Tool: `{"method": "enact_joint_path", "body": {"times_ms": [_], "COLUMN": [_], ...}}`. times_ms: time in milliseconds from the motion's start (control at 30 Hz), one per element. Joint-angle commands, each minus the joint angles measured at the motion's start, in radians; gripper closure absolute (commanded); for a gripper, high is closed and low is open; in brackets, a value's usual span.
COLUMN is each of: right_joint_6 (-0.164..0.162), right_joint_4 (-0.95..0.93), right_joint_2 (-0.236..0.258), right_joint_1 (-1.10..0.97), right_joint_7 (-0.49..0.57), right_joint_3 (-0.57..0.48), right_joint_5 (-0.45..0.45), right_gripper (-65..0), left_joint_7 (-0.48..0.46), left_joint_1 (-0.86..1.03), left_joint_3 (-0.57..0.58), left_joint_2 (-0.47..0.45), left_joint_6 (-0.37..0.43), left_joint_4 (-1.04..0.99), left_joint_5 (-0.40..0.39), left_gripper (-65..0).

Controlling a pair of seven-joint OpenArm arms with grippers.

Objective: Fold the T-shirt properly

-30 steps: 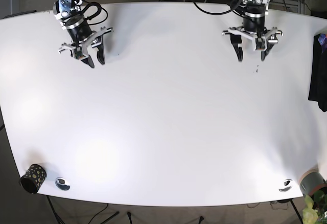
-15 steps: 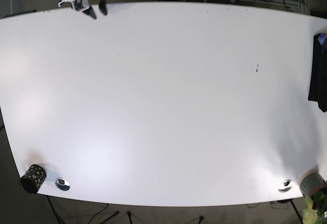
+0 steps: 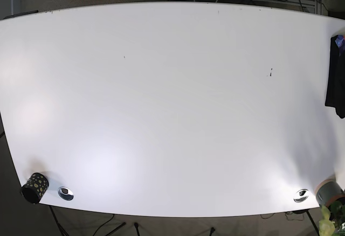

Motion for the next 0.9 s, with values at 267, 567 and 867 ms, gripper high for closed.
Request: {"method": "enact_joint_path", "body": {"times_ms": [267, 567, 867], "right_joint_6": [0.004, -0.005, -0.005], "right_joint_4": [-0.338, -0.681, -0.95], "right_joint_2": [0.039, 0.041, 0.03], "right_joint_1": [0.145, 0.396, 0.616], "right_joint_7": [0.008, 0.004, 0.008], "right_joint_3": [-0.08, -0.168, -0.229], "right_joint_5": [-0.001, -0.01, -0.01], "right_gripper": [-19.7, -19.5, -19.5], "left_joint_7": [-0.012, -0.012, -0.012], "left_joint_1": [-0.208, -0.515, -0.768], "left_joint_3": [-0.013, -0.01, -0.012], "left_joint_2": [-0.047, -0.097, -0.133], "left_joint_6": [-0.003, -0.003, -0.003], "left_joint_4": [-0.334, -0.76, -1.06], "left_joint_5": [-0.002, 0.001, 0.001], "left_gripper": [-40.6, -40.3, -40.3]}}
